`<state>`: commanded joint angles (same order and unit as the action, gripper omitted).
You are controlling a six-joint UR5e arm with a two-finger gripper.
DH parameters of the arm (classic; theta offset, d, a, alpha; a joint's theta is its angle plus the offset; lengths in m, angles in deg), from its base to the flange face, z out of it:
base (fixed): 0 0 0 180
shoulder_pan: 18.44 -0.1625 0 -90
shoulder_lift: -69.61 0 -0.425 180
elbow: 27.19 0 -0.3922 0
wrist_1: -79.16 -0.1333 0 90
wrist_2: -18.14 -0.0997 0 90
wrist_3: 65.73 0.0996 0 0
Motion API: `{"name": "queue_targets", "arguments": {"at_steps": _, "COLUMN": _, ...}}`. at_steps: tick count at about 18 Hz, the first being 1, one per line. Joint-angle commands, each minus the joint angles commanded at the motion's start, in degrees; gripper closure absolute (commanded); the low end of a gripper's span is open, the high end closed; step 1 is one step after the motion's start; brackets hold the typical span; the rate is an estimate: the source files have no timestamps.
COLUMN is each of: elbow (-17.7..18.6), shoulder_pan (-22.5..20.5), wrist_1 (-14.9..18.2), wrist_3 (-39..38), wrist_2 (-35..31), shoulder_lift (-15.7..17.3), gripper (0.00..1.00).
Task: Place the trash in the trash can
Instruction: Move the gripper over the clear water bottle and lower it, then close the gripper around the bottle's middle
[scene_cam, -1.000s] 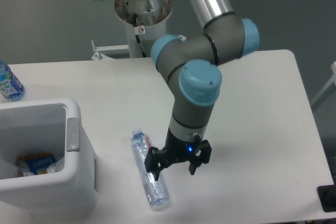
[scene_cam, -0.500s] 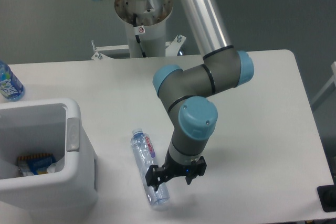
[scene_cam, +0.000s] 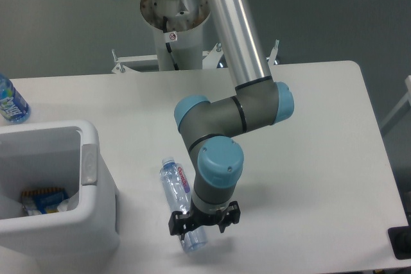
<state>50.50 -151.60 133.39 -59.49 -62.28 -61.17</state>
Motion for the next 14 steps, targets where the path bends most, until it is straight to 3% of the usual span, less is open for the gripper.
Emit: {"name": "queue_targets", "arguments": {"at_steps": 14, "elbow": -0.53, "shoulder_pan": 1.06, "wrist_1": -0.97, "wrist_3": -0.09, "wrist_2": -1.41, "shoulder_lift": -2.46, "gripper": 0.0}}
